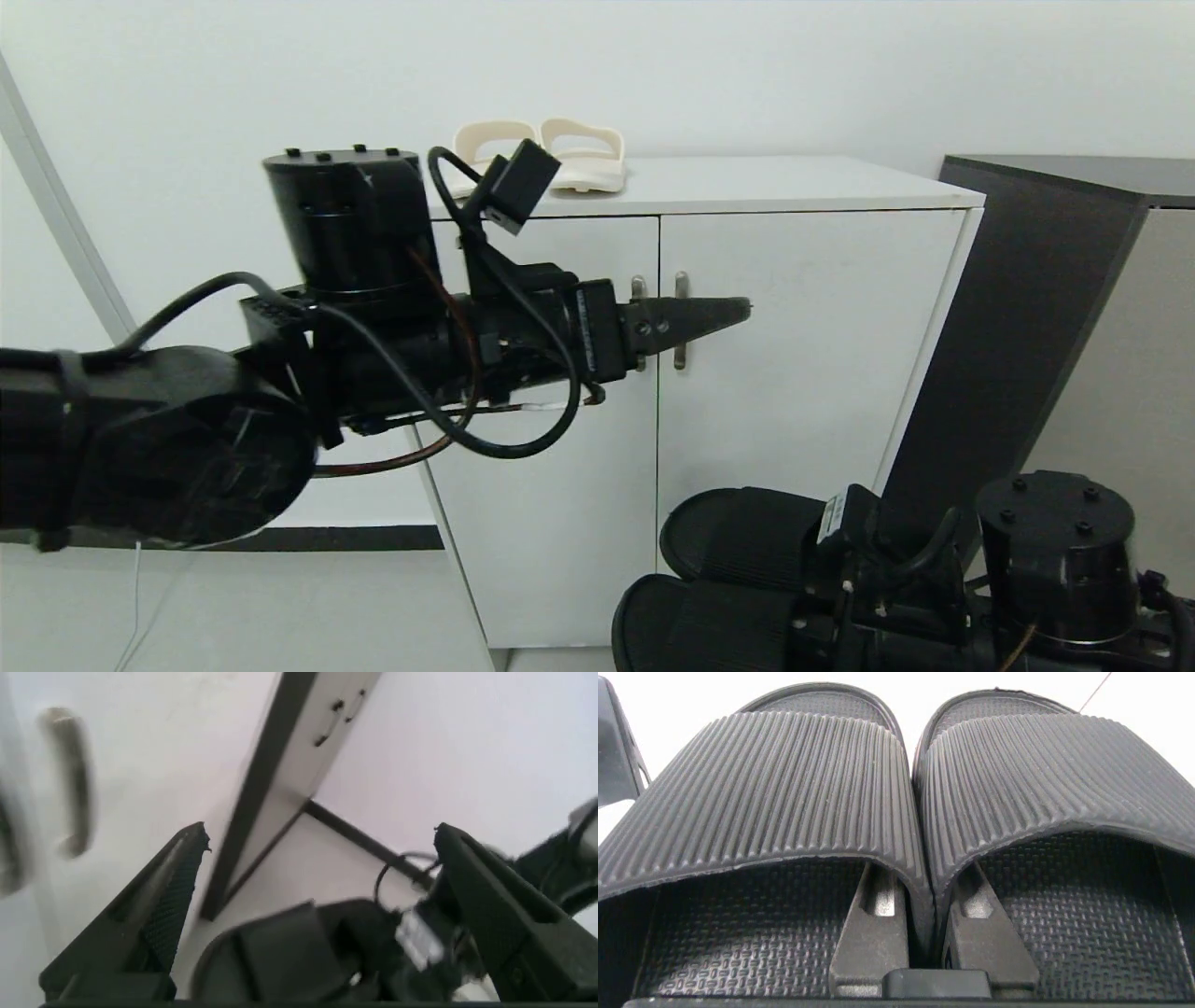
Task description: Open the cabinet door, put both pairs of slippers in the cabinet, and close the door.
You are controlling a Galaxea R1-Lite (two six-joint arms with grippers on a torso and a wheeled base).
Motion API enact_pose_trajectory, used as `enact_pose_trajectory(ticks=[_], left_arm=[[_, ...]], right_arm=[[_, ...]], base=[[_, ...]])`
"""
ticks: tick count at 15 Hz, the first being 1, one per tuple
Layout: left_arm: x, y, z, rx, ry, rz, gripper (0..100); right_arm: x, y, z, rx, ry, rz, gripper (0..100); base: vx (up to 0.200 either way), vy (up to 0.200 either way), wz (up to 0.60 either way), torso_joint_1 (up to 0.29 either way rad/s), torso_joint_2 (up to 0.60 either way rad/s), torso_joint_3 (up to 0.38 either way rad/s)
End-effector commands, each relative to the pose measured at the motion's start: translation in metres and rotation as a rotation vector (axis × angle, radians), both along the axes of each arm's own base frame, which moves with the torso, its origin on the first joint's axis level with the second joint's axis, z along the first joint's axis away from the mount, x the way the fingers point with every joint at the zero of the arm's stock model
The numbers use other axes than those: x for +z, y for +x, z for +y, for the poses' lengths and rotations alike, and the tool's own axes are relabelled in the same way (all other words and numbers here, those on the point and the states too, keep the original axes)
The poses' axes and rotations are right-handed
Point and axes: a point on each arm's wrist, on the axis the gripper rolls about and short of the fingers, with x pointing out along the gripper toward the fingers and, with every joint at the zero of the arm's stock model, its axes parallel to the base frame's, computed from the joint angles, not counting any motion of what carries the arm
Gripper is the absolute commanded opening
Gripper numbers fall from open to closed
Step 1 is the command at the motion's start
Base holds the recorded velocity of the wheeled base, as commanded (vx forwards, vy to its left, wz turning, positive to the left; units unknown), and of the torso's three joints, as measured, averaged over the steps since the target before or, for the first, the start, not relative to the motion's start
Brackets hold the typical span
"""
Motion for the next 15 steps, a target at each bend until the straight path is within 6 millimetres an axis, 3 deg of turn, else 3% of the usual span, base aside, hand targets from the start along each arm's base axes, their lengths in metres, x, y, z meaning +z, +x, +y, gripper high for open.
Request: enact_pose_trajectory(ticks=[1, 5, 11, 15], left_arm=[[-0.015, 0.024, -0.022, -0.007, 0.013, 0.043, 100], [-0.024, 0.044, -0.035, 0.119, 0.018, 0.049, 100], [-0.022, 0.051, -0.037, 0.274, 0.010, 0.037, 100], [-0.034, 0.062, -0.044, 0.313, 0.032, 0.046, 100]], right_arm=[[0.000, 0.000, 0.000, 0.001, -0.001, 0.000, 0], [0.000, 0.000, 0.000, -0.001, 0.000, -0.001, 0], [-0.001, 0.001, 0.001, -0.002, -0.004, 0.002, 0], [-0.001, 0.001, 0.001, -0.001, -0.004, 0.002, 0]], base=[[0.000, 0.000, 0.00, 0.000, 0.00, 0.000], [0.000, 0.000, 0.00, 0.000, 0.00, 0.000], [0.000, 0.000, 0.00, 0.000, 0.00, 0.000], [0.000, 0.000, 0.00, 0.000, 0.00, 0.000]])
